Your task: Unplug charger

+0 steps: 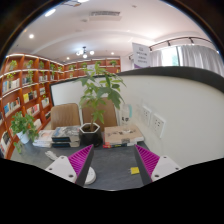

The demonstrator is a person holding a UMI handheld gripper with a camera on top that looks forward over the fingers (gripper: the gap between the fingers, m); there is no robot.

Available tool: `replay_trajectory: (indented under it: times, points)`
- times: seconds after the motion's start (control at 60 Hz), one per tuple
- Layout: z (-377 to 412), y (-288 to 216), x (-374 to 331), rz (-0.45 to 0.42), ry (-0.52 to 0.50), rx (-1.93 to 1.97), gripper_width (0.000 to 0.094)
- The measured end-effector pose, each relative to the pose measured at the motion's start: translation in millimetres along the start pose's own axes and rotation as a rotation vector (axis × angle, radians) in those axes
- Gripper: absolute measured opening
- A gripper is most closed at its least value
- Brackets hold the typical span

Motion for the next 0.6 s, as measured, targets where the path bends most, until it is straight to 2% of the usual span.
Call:
replay_trajectory:
  times: [0.117,0.25,0.35,0.6]
  points:
    - [60.6,5.2,-55.9,-0.025,-0.065,-0.040,0.0815]
    - [120.8,43.3,-101.6,0.016,-0.118,-0.067,0.0812]
    - [164.6,70.6,-137.2,0.085,-0.181,-0.070,0.0812]
    - [230.9,120.1,-197.2,0.132,-0.281,-0.114,0.0814]
Point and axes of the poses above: the point between the fingertips, and its own axes, seen from behind it with the camera up: z to the left, y down, x forward, the way the camera looks, the point moved 3 cm from there along -x, backward, against the way the camera looks, and after that the axes turned 1 degree about -z, right-handed, at the moved point
